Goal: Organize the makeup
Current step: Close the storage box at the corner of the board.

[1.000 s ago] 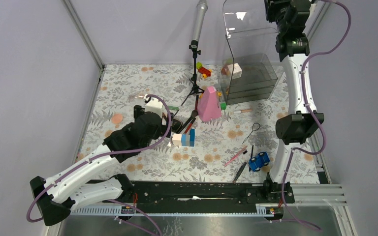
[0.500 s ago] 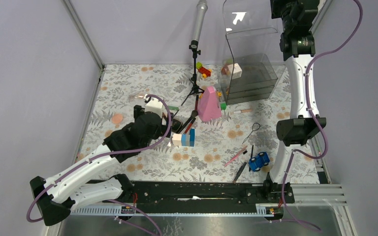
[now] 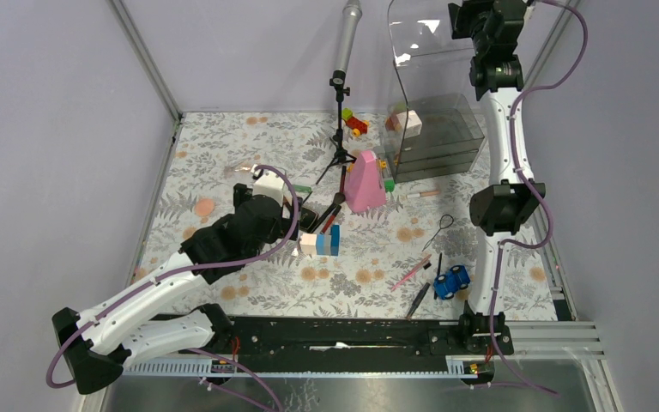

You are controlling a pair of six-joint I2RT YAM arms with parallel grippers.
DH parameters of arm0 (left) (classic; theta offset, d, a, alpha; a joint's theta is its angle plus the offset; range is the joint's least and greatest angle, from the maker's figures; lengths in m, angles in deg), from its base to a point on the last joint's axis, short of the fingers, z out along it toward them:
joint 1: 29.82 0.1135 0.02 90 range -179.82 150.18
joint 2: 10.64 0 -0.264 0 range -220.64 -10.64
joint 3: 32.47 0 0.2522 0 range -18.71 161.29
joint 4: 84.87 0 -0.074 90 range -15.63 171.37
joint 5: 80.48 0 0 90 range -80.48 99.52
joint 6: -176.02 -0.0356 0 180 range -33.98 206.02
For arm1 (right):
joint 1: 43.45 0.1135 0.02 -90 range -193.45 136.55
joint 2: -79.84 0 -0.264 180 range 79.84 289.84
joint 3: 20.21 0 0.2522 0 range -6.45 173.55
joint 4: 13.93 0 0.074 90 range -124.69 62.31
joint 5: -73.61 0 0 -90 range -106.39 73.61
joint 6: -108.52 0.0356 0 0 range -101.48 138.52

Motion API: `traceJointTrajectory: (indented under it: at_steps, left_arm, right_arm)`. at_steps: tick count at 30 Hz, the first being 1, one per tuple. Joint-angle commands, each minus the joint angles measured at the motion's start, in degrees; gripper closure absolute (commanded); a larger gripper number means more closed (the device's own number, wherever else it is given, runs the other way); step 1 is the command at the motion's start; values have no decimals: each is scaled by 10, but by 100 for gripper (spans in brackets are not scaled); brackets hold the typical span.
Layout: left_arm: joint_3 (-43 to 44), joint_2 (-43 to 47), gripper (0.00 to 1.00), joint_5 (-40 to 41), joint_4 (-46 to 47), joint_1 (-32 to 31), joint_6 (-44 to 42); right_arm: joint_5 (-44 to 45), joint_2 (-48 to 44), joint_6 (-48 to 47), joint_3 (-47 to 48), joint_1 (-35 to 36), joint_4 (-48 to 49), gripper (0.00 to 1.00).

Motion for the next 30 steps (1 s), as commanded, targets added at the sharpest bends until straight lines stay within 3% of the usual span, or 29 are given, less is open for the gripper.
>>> traceJointTrajectory:
  at_steps: [1, 13, 18, 24, 30]
  left_arm:
    - [-3, 5, 1, -7, 28, 2, -4]
    - [-3, 5, 1, -9, 29, 3, -5]
    - [-3, 8, 1, -7, 29, 2, -5]
    - [-3, 9, 1, -7, 29, 2, -6]
    - [-5, 18, 1, 0, 30, 2, -6]
  right_arm:
    - [-12, -3, -1, 18, 1, 3, 1]
    - [13, -6, 3, 18, 1, 21, 13]
    - [8, 1, 7, 20, 0, 22, 36]
    - [-8, -13, 10, 4, 0, 32, 72]
    - [-26, -48, -1, -18, 0, 36, 88]
